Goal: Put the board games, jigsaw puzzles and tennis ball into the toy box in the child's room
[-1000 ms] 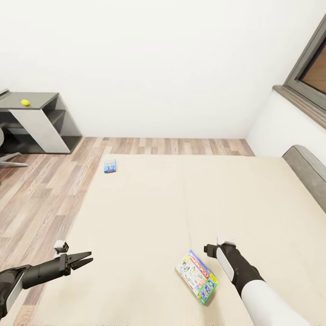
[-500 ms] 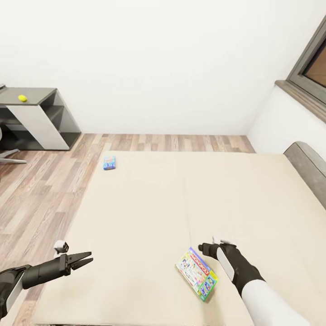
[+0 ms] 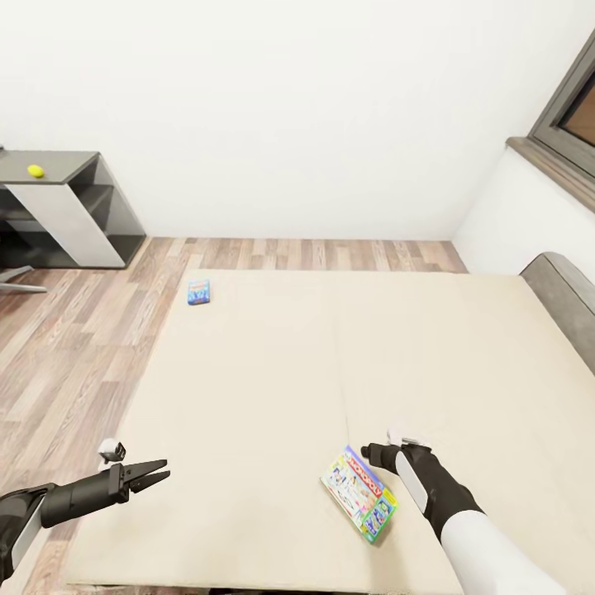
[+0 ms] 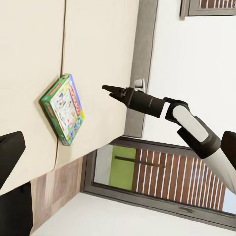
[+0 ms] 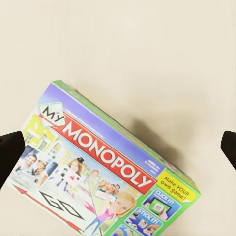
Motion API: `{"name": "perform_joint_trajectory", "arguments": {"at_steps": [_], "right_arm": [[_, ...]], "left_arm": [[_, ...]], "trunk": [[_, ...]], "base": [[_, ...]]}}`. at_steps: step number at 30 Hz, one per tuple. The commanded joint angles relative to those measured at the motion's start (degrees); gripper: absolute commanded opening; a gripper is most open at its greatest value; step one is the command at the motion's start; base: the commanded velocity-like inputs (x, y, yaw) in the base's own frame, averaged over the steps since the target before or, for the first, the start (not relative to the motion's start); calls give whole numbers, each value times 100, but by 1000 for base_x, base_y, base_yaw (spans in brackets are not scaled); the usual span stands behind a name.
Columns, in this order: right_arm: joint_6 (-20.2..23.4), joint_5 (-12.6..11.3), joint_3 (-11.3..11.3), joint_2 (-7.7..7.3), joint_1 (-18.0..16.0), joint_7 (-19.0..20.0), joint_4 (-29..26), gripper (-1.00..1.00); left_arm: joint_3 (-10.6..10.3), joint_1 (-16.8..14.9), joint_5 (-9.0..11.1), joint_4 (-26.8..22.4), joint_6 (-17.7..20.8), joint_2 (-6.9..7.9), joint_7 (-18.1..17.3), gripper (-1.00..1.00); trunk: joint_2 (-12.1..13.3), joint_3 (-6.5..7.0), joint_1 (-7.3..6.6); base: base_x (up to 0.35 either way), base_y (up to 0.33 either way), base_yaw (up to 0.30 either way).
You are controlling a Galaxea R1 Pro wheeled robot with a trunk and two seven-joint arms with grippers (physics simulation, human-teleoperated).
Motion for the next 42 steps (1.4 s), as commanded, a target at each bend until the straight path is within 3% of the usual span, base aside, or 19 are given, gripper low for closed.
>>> {"name": "perform_joint_trajectory", "arguments": {"at_steps": [1,42], "right_arm": [[27,-57,-2,3,-1,-41,-9,100],[25,-59,0,8,-1,-40,-12,100]], "left_arm": [[-1,-2,-2,-1,61,1,-23,100],[16,-3,6,-1,61,-2,143,100]], "trunk": [[-10,-18,3],[-10,-405,3]], "base": [[0,0,0],[0,0,0]]}}
